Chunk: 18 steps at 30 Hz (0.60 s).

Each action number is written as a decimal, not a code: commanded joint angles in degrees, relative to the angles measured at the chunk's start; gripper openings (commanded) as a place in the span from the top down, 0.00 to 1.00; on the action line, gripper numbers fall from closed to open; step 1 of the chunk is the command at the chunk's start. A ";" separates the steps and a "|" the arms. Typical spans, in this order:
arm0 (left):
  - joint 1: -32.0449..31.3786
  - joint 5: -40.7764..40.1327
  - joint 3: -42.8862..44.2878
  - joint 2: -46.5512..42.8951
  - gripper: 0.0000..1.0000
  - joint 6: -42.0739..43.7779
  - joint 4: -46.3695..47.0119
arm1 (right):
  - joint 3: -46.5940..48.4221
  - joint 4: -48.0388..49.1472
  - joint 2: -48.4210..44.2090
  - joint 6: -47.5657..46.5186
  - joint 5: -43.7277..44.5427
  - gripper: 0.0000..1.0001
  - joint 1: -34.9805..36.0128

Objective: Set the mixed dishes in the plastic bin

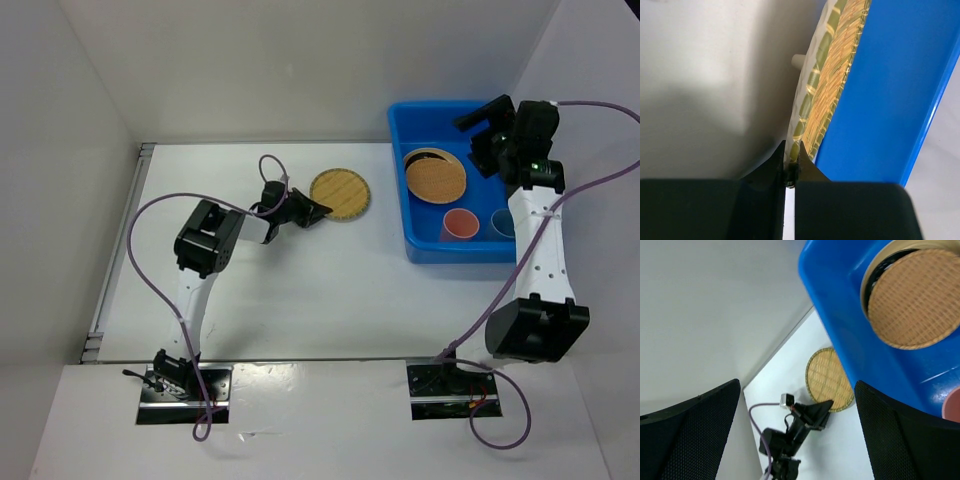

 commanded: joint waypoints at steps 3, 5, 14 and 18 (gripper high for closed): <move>2.26 -2.89 -5.22 -3.72 1.00 4.88 1.09 | -1.74 2.82 -4.69 -6.48 -12.60 0.00 1.06; 3.32 -2.36 -7.41 -8.02 1.00 8.21 1.09 | -2.28 3.97 -4.69 -8.41 -17.98 0.00 1.67; 7.90 10.02 -15.84 -28.92 1.00 18.07 -6.28 | -7.88 5.81 -2.33 -15.45 -32.33 0.00 12.03; 9.04 14.16 -20.24 -38.69 1.00 20.54 -13.38 | -7.03 6.43 1.10 -19.22 -32.86 0.00 17.31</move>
